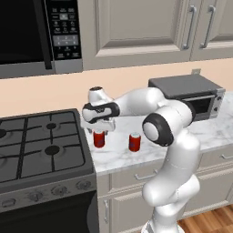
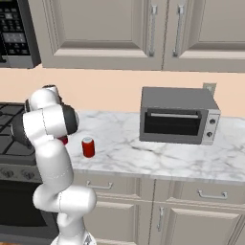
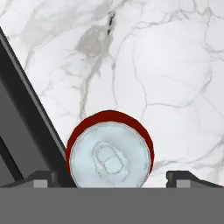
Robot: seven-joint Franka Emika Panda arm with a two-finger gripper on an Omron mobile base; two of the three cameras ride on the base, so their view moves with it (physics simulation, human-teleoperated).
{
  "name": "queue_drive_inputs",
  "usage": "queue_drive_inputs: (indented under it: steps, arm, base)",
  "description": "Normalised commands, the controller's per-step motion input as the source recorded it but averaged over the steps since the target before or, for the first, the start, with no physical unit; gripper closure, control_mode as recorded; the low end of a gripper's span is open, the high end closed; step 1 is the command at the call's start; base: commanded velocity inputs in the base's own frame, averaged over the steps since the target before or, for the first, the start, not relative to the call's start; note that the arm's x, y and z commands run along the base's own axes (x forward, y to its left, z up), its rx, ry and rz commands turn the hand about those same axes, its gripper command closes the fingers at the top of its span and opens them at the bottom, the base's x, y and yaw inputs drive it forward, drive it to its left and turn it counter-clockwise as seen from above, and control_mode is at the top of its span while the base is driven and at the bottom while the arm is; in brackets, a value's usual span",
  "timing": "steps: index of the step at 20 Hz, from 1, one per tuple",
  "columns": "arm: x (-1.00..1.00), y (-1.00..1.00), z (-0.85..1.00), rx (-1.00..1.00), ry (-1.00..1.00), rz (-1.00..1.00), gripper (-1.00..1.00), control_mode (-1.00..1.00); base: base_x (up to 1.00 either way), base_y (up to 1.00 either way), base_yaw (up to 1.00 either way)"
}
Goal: Four empty soda cans are scattered around the kitchen. Gather all the cans and cluster them next to the stove for recycling.
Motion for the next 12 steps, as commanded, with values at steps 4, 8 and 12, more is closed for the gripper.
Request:
queue_drive_inputs:
  steps: [4, 8, 12]
  arm:
    - [-0.59, 0.00, 0.32, 0.00, -0.15, -0.01, -1.00, -1.00]
    - [-0.26, -0.03, 0.03, 0.00, -0.01, 0.04, -1.00, -1.00]
    - [-0.43, -0.14, 0.41, 0.00, -0.08, 0.10, -1.00, -1.00]
  base:
    - [0.00, 0.00, 0.00]
    - [0.00, 0.00, 0.00]
    - [0.00, 0.00, 0.00]
